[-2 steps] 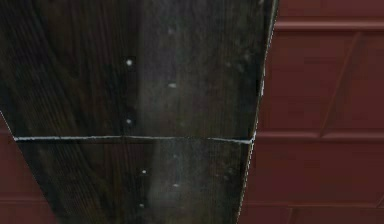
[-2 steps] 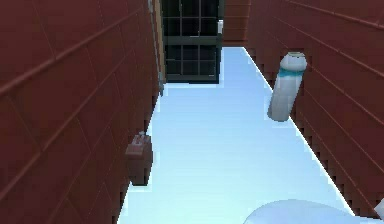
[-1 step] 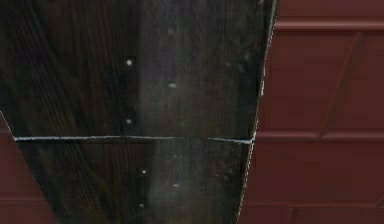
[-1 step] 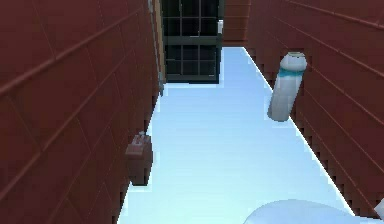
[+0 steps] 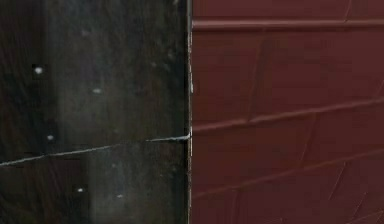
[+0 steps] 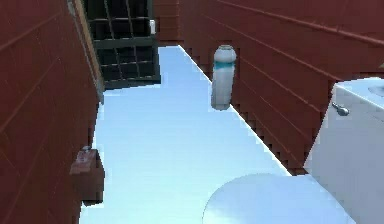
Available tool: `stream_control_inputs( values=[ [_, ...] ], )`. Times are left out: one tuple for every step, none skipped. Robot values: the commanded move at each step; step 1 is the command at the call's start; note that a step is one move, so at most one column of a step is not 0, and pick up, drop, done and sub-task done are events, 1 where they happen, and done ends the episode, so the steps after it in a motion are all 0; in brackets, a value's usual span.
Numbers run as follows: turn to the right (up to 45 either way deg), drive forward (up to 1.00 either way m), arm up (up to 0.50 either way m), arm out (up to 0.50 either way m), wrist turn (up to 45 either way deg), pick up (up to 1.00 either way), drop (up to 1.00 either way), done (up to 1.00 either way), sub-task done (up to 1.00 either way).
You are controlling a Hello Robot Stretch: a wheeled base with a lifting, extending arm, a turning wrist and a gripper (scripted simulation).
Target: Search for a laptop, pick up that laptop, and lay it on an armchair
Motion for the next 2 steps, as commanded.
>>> stream_control_inputs(
  values=[
    [36.0,0.00,0.00,0.00,0.0,0.00,0.00,0.00,0.00],
    [0.0,0.25,0.00,0.00,0.0,0.00,0.00,0.00,0.00]
  ],
)
